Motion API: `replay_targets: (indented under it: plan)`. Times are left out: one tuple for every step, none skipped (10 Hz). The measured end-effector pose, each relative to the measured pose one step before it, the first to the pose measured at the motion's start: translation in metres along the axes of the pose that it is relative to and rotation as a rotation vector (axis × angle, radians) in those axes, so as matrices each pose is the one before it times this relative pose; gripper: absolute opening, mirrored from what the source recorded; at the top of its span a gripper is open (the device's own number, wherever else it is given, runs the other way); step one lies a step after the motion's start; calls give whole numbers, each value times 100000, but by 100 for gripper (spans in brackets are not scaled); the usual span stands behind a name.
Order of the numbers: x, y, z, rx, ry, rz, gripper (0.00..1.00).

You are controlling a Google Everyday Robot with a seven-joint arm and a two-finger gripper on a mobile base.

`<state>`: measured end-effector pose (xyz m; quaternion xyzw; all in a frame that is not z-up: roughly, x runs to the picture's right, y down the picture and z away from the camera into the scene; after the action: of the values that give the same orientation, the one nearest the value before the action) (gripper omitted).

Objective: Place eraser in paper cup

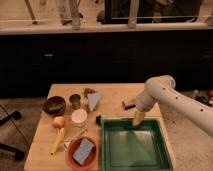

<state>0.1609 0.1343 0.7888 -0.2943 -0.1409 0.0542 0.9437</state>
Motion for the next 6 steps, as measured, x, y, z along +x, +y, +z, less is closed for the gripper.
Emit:
replay_targets:
  plan:
    - [67,-25,372,-9,-760,503,80]
    - [-1,-176,201,7,-951,-310,80]
    - [33,11,250,-25,-527,245,80]
    - [-307,-55,317,233,-825,306,80]
    - [-516,-89,402,-405,-416,-40,80]
    - [89,-32,320,-146,-436,493,80]
